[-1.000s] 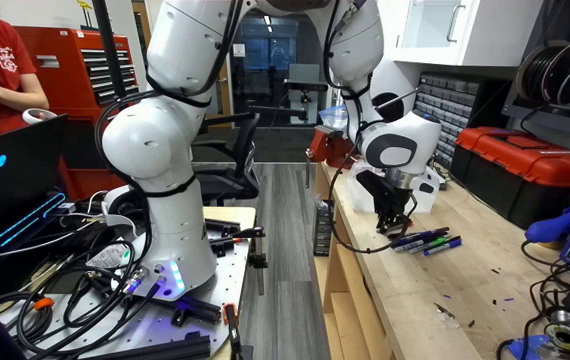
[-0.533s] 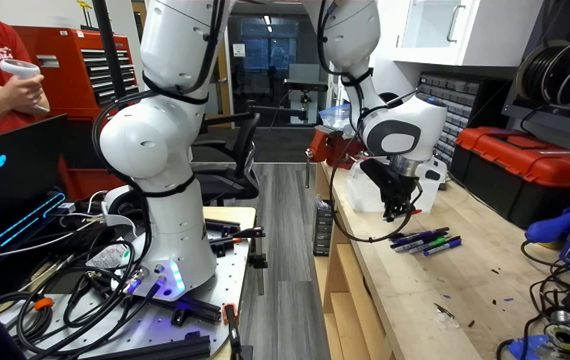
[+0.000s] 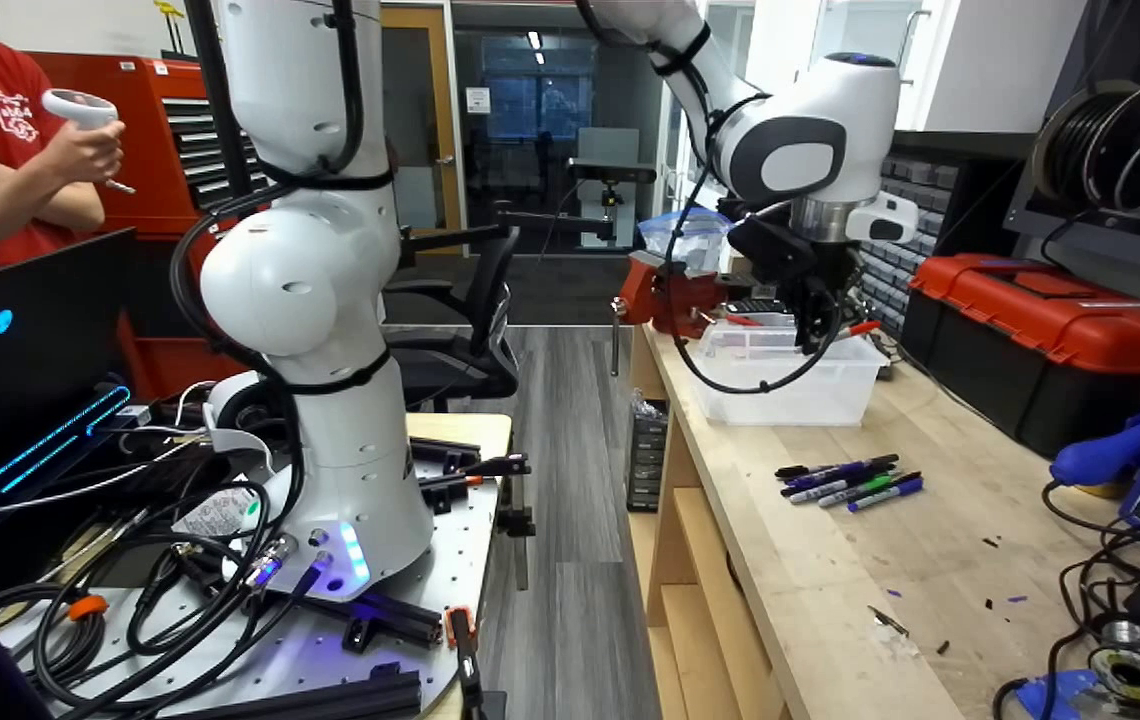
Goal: Put the leftmost pen in the colourless bowl
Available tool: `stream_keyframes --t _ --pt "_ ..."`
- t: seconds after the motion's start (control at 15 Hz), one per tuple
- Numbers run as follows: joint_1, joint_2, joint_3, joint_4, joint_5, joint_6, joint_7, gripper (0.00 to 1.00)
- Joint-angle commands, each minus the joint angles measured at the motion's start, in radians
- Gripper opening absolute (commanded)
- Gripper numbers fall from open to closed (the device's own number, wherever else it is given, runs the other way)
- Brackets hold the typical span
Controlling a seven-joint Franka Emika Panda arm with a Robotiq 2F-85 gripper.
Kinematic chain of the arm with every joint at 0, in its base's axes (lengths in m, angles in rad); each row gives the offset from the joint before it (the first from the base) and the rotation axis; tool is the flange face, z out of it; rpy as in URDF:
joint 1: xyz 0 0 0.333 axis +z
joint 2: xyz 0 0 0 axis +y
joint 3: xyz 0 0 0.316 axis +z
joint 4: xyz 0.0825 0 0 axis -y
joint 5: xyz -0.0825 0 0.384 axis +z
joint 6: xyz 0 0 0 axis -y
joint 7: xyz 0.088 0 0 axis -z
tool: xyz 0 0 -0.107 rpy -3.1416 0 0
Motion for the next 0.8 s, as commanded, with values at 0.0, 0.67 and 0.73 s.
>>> stream_keyframes --t 0.0,0.67,0.73 --pt "0.046 -0.072 -0.004 -0.002 0.028 -0.074 0.061 0.04" --pt "0.155 0.052 0.030 0.095 0.025 -0.074 0.238 0.04" --pt "0.165 0.077 0.032 0.106 0.006 -0.061 0.259 0.04"
